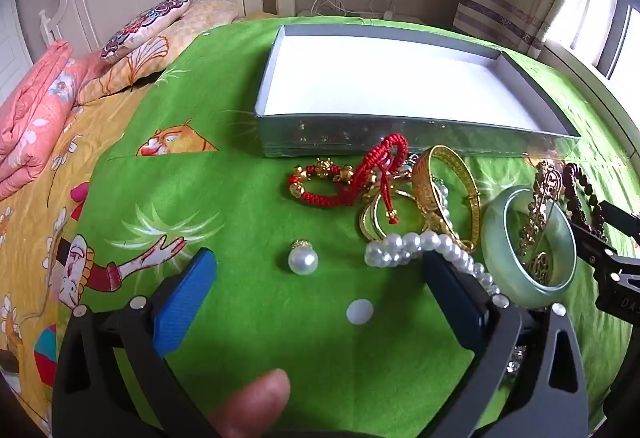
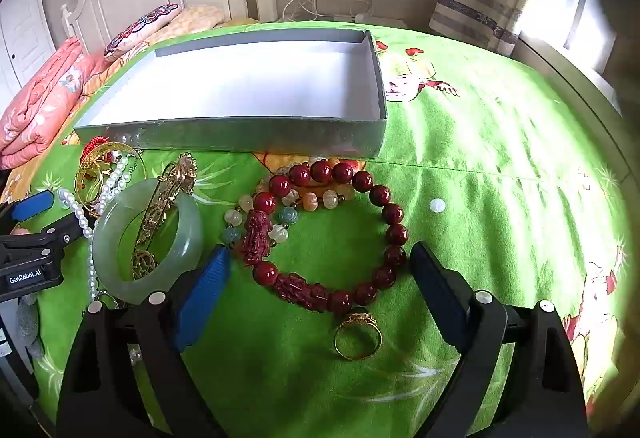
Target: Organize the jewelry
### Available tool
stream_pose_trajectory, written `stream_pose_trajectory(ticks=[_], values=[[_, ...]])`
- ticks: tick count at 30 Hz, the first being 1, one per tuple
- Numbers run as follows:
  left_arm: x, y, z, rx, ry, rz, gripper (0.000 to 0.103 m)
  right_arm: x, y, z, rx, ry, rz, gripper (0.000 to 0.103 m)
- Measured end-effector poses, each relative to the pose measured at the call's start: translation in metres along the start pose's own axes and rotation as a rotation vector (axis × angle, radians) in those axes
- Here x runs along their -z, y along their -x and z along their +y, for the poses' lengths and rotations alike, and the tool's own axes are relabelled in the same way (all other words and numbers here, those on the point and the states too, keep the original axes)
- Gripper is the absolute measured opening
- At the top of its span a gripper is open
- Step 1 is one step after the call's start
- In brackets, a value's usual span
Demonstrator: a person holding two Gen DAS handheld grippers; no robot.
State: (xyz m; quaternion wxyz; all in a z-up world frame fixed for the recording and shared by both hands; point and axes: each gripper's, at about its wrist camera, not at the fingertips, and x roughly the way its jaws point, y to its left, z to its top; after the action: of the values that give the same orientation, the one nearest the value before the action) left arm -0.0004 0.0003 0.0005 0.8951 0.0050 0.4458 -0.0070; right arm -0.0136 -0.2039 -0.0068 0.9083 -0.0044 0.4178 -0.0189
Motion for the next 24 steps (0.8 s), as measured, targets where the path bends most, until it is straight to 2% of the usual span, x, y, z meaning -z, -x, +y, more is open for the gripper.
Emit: stream_pose_trajectory(ticks=[24], values=[[0.0002, -0.0003, -0.0001, -0.005, -0.003, 0.007, 0.101, 0.0013, 0.0007, 0.0016, 0.004, 0.003, -0.008, 0.087]])
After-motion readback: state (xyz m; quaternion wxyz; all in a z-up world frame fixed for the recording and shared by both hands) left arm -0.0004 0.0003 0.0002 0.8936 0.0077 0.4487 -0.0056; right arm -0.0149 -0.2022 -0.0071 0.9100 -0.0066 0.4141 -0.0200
